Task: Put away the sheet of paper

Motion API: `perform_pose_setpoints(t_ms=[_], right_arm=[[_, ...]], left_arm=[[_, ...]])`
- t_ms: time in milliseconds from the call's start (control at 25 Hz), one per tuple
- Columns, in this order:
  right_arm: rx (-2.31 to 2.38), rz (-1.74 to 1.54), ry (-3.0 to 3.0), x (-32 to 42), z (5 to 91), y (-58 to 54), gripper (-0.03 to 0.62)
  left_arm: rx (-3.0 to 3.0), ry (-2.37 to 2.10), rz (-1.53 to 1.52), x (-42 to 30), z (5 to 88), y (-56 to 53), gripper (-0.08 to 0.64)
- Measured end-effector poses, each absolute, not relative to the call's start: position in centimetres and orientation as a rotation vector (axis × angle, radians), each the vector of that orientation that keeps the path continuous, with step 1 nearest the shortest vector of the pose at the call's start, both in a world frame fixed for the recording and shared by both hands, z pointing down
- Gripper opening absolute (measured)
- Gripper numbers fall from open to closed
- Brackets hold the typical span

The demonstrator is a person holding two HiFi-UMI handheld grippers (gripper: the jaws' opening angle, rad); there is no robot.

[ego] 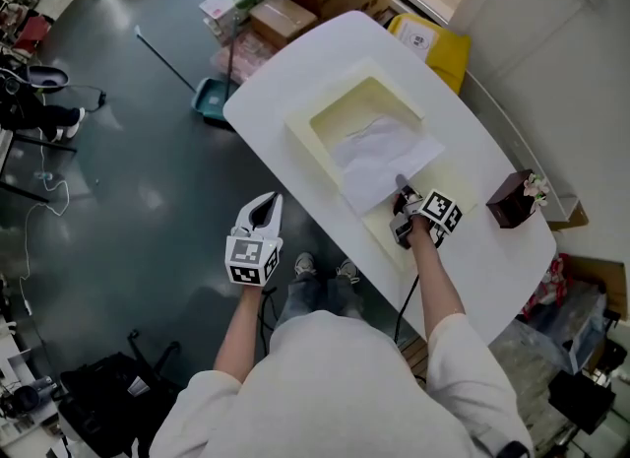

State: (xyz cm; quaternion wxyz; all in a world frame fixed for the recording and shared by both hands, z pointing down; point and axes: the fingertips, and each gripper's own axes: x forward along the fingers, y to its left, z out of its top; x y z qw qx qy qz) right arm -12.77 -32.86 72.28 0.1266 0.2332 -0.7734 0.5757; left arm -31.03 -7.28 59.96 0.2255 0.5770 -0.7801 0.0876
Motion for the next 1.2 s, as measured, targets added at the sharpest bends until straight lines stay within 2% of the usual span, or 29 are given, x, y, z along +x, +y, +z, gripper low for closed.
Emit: perform_pose_setpoints(t_ms=[1200], right_arm=[[0.587,1.707,-2.236,-24.9,73.0,-34.8,0.002]], left_arm=[[1.460,-2.194,0.254,-35.2,60.6,-3.3,0.006]])
